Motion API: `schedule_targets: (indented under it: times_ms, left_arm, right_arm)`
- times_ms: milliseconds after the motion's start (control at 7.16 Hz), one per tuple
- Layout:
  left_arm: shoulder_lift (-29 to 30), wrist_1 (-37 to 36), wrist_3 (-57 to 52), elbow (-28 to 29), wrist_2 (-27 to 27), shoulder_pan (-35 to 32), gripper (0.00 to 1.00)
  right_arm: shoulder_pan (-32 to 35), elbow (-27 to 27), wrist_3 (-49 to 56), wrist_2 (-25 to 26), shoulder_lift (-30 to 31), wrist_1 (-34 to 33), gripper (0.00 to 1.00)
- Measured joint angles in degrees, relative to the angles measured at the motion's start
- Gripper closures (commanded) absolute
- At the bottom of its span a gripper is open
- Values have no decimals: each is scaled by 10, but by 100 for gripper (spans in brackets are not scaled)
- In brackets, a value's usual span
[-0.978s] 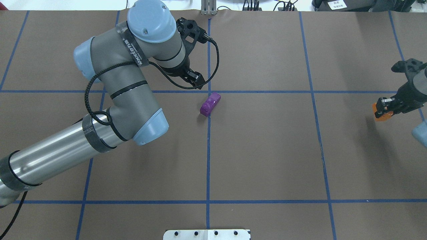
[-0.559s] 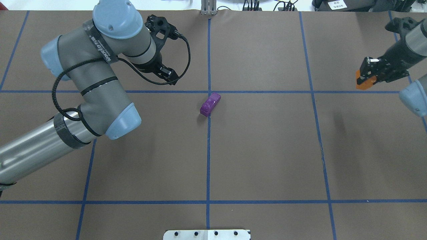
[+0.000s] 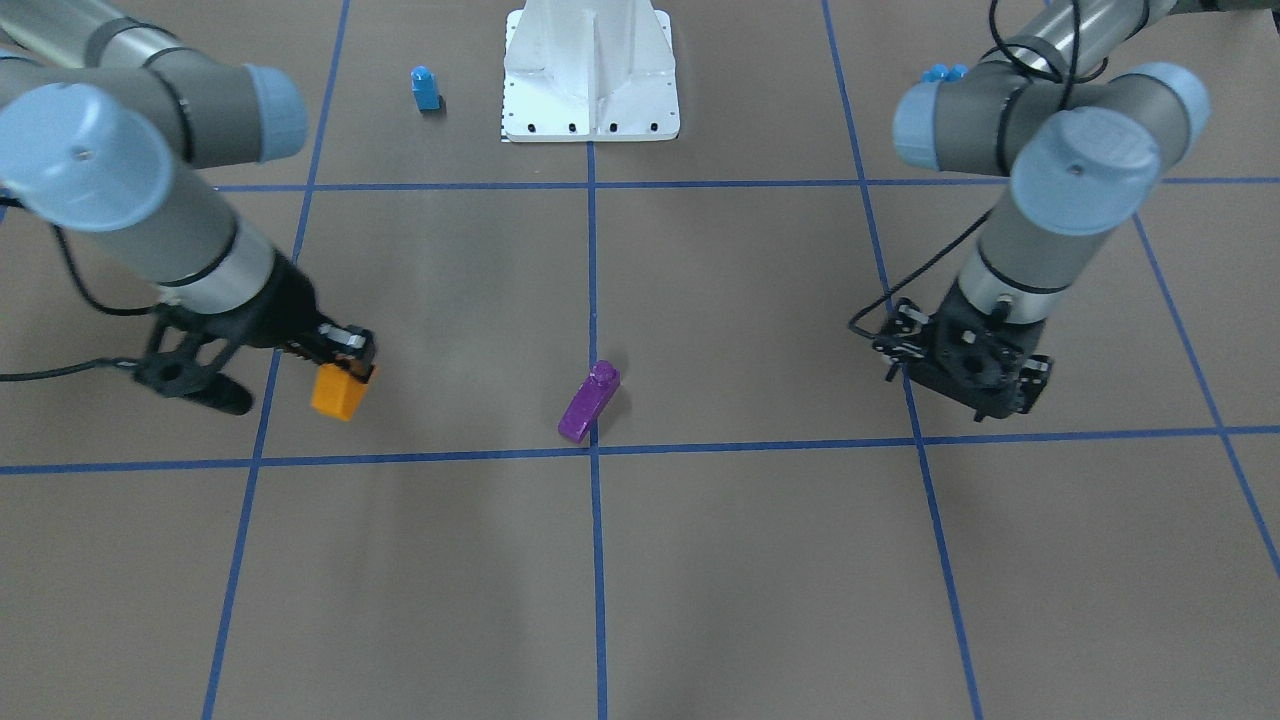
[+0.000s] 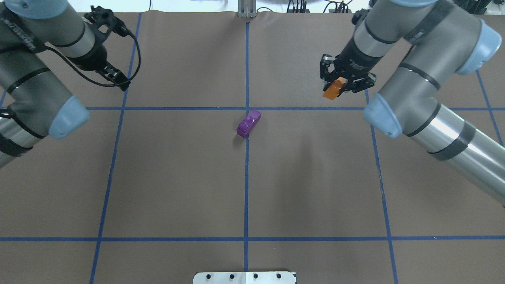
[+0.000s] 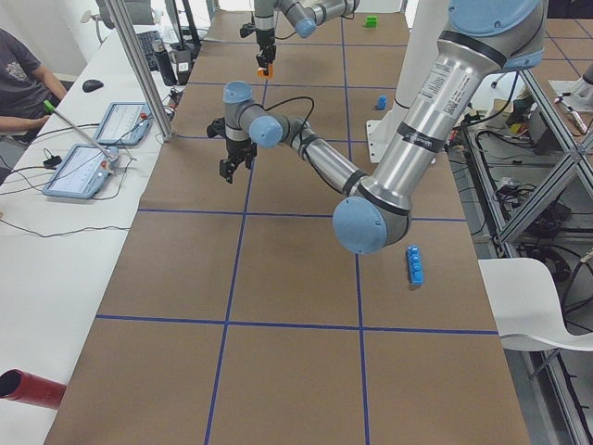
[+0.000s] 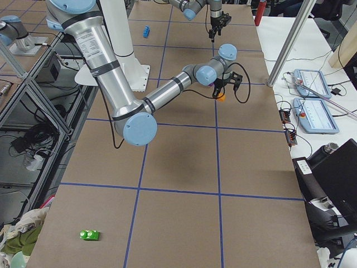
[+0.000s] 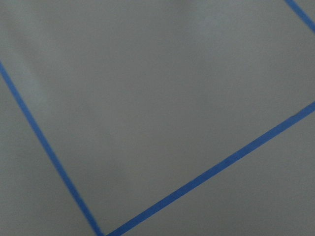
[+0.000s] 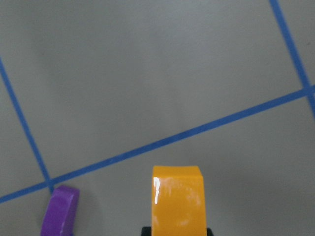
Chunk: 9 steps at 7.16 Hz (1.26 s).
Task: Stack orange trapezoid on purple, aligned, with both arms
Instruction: 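Carry the orange block over the purple block while the left arm withdraws, then lower the orange block onto the purple block, aligning it with the right gripper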
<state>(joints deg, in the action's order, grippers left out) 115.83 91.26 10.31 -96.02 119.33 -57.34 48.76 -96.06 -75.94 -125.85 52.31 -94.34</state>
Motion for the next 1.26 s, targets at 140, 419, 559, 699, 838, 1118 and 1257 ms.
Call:
schedule_targets:
  times_ms: [140, 419, 559, 699, 838, 1118, 1257]
  left_arm:
    - [-43, 0, -49, -10, 20, -39, 0]
    - [-110, -1, -125, -19, 41, -104, 0]
    - [-126, -1, -152, -17, 44, -125, 0]
    - [-137, -1, -172, -14, 45, -140, 0]
    - [-145, -1, -182, -11, 45, -150, 0]
    - [-151, -1, -186, -9, 45, -158, 0]
    - [-152, -1, -186, -9, 45, -158, 0]
  right_arm:
    - [-36, 18, -14, 27, -59, -48, 100]
    - [-75, 93, -96, 42, -150, -79, 100]
    - [-87, 129, -147, 44, -170, -54, 100]
    - [-96, 167, -179, 46, -185, -22, 100]
    - [-100, 202, -193, 47, -201, -2, 100]
    - [-102, 236, -226, 47, -215, 9, 100]
    - [-105, 241, -253, 47, -215, 10, 100]
